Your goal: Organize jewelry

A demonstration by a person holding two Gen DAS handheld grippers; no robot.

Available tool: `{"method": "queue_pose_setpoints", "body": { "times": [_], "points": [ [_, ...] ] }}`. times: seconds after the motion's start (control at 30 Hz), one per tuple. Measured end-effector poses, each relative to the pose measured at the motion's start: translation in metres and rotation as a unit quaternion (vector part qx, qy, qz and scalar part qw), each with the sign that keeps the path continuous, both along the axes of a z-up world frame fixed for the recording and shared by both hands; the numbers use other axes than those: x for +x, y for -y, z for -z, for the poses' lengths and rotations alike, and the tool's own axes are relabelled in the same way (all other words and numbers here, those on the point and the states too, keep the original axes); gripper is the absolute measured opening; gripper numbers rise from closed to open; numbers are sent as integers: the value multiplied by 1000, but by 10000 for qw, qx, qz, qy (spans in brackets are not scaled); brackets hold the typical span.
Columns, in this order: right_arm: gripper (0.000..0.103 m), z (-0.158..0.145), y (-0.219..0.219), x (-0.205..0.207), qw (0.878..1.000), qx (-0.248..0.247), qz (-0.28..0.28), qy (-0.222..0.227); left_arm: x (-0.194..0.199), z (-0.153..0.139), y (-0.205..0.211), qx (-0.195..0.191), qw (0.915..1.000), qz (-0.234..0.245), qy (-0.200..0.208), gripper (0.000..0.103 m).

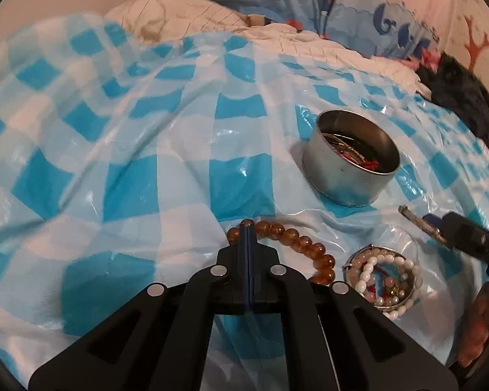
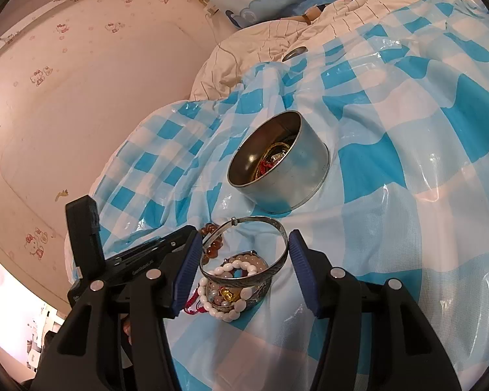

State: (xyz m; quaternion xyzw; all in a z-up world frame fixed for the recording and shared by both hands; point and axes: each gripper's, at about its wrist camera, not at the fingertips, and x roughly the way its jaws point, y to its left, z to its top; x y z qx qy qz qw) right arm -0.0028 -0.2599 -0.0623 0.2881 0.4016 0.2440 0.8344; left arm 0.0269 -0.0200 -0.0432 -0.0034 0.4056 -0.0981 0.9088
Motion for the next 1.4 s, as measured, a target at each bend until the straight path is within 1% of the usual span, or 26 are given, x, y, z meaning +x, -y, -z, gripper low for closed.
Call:
{"method": "queue_pose_setpoints", "body": {
  "times": [0.1, 0.17, 0.2, 0.23, 0.27, 0.43, 0.47, 0.5, 0.57, 0.63, 0.67, 0.77, 0.8, 0.83, 0.87, 0.9, 0.93, 0.97, 1.03, 1.07, 1.2, 1.27, 1.33, 1.4],
  "points": [
    [54, 0, 0, 1, 10000, 25, 9, 0, -2, -9, 0, 48, 9999, 24, 132, 0],
    [54, 0, 0, 1, 10000, 38, 3, -5, 1, -5, 2, 125, 9999, 42, 60, 1],
    [54, 0, 0, 1, 10000, 34, 2, -5, 4, -1, 2, 111, 9999, 52, -15, 2],
    [54, 0, 0, 1, 10000, 41, 1, -7, 7, 3, 3, 72, 9999, 93, -99, 9],
    [54, 0, 0, 1, 10000, 47, -1, -7, 10, 8, 5, 46, 9997, 146, -190, 14],
    [54, 0, -1, 1, 10000, 58, -5, -10, 13, 16, 7, 119, 9997, 119, -193, 16],
    [54, 0, -1, 1, 10000, 61, -8, -10, 13, 16, 8, 152, 9997, 98, -169, 18],
    [54, -1, -1, 1, 10000, 67, -11, -9, 13, 15, 8, 170, 9997, 73, -147, 20],
    [54, -1, -2, 1, 10000, 78, -16, -9, 14, 14, 7, 205, 9997, -15, -124, 35],
    [54, -1, -3, 1, 10000, 87, -21, -13, 16, 14, 6, 186, 9997, -44, -124, 42],
    [54, -1, -3, 1, 10000, 94, -24, -17, 18, 15, 6, 183, 9997, -36, -155, 42],
    [54, 0, -3, 1, 9999, 97, -27, -28, 20, 16, 6, 190, 9997, 1, -167, 41],
    [54, 0, -4, 2, 9999, 104, -25, -34, 19, 17, 8, 204, 9997, 49, -150, 38],
    [54, 1, -3, 2, 9999, 111, -22, -37, 19, 17, 9, 208, 9996, 122, -146, 29],
    [54, 1, -3, 2, 9999, 114, -19, -40, 17, 16, 13, 310, 9993, 205, -105, 22],
    [54, 1, -3, 2, 9999, 118, -18, -46, 15, 16, 17, 388, 9989, 258, -80, 18],
    [54, 2, -3, 2, 9999, 124, -18, -50, 13, 15, 19, 464, 9985, 289, -70, 6],
    [54, 1, -3, 3, 9999, 130, -18, -50, 12, 16, 22, 517, 9979, 369, -115, 0],
    [54, 1, -3, 2, 9999, 138, -10, -45, 10, 17, 24, 507, 9974, 459, -210, 0],
    [54, 1, -2, 3, 9999, 149, -6, -42, 8, 15, 23, 369, 9979, 486, -238, 0],
    [54, -2, 0, 1, 9998, 188, 27, 19, 0, 0, 13, -447, 9971, 579, -231, 0],
    [54, -4, 3, 1, 9997, 235, 53, 66, -3, -9, 4, -940, 9936, 594, -191, 0],
    [54, -6, 5, 0, 9996, 252, 66, 78, -4, -14, 0, -993, 9937, 515, -113, 0],
    [54, -5, 5, 0, 9996, 262, 61, 54, 0, -12, -6, -930, 9950, 359, -106, 0]
  ]
}}
